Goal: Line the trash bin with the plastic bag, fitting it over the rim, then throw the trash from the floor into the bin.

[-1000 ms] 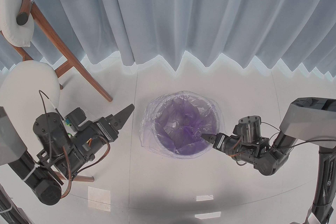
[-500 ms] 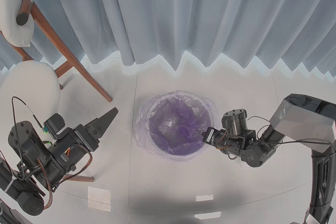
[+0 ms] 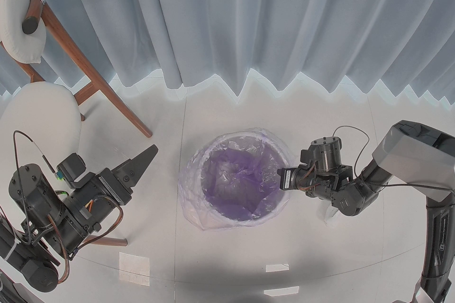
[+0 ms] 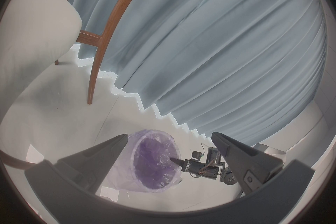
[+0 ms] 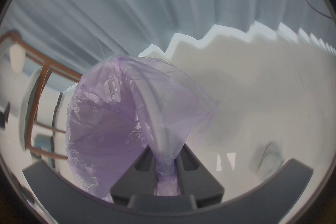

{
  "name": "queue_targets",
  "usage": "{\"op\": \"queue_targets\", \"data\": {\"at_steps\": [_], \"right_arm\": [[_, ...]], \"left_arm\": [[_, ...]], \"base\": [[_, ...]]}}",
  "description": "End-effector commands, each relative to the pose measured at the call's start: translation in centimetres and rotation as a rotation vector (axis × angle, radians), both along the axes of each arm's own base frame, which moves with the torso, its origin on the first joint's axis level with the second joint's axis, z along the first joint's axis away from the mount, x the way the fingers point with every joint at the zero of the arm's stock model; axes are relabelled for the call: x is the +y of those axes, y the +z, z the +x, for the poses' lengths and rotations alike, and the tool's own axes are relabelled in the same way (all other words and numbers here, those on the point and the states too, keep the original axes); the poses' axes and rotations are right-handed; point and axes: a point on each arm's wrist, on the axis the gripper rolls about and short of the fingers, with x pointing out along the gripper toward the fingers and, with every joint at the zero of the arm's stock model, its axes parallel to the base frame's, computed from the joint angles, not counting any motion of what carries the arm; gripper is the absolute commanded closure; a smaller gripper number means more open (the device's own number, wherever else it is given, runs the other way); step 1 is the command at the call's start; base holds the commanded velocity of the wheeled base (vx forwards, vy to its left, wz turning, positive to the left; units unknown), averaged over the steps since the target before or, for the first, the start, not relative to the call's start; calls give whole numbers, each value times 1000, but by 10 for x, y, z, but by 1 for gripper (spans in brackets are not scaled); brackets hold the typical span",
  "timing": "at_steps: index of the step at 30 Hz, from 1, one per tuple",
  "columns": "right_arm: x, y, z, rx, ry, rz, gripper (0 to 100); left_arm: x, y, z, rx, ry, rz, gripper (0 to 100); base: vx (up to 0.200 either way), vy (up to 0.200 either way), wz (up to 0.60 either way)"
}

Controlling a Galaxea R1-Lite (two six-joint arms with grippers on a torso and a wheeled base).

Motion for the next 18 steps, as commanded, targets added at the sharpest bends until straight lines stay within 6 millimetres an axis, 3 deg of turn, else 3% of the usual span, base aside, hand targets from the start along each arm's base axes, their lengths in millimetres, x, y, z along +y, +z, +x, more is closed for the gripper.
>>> {"op": "queue_targets", "data": {"at_steps": [1,6,14,18], "right_arm": [[-25,18,20,-141,183,-87,100],[-43,13,29,-227,396,-170,100],[-42,19,39,-264,534,-213,100],[-47,11,39,-284,636,-283,100]], "left_arm": [[0,-1,1,3,-3,3,0],[-2,-1,1,3,-9,3,0],[-2,-2,-2,8,-15,7,0],[-2,-3,-3,14,-15,8,0]], "base": [[0,0,0],[0,0,0],[0,0,0],[0,0,0]]}}
